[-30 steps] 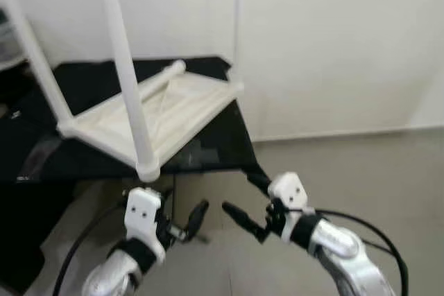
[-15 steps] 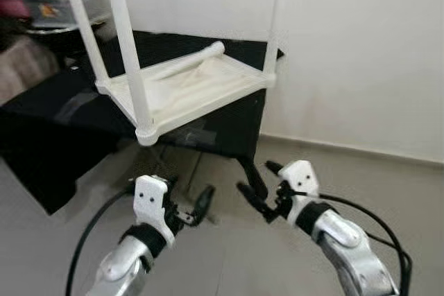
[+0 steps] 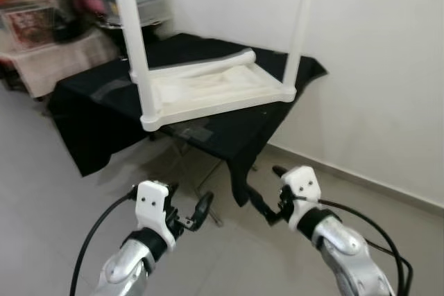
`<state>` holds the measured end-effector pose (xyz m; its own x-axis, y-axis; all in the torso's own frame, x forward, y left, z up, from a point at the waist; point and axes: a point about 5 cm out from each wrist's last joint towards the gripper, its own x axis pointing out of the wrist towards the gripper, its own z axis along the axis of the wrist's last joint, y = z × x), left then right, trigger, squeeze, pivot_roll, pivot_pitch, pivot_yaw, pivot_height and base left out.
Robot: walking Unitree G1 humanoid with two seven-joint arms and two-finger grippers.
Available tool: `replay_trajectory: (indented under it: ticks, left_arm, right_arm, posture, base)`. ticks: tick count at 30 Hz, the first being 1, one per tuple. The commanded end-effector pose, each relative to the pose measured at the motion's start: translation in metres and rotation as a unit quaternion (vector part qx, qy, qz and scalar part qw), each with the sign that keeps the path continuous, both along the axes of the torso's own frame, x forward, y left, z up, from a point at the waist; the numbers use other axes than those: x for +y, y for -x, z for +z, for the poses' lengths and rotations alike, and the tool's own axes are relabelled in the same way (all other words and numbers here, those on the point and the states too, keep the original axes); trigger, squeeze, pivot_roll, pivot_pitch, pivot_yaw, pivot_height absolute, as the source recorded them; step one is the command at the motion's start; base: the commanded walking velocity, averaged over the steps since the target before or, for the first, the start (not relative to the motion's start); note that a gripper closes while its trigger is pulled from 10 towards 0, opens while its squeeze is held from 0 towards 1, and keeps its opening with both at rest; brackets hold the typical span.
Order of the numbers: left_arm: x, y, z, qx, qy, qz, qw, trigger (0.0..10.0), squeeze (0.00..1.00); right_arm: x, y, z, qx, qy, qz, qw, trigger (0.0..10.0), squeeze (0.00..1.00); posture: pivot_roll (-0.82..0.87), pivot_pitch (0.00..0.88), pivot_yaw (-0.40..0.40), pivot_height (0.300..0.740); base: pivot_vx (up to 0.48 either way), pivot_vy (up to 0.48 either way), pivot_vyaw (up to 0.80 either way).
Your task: Building children table
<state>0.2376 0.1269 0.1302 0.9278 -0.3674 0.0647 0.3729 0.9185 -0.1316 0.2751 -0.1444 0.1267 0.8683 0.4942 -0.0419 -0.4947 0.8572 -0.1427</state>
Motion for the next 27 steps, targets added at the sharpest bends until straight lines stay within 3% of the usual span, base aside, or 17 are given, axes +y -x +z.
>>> replay_trajectory:
  ticks: [1, 27]
  left_arm:
    - [0.0042, -0.0003, -0.0083, 0.016, -0.014, 0.012, 1.0, 10.0, 0.0]
    - [0.0042, -0.0087, -0.0087, 0.01, -0.027, 0.031, 0.999, 10.0, 0.0]
  right_arm:
    - [0.0033, 0.0003, -0.0039, 0.006, 0.003, 0.003, 1.0, 10.0, 0.0]
    - [0.0031, -0.007, -0.0056, 0.015, -0.009, 0.01, 1.0, 10.0, 0.0]
  posture:
    - [0.0, 0.028, -0.054, 0.74]
    - [0.0, 0.025, -0.058, 0.74]
  base:
    - [0.0, -0.472, 0.8]
    - [0.0, -0.472, 0.8]
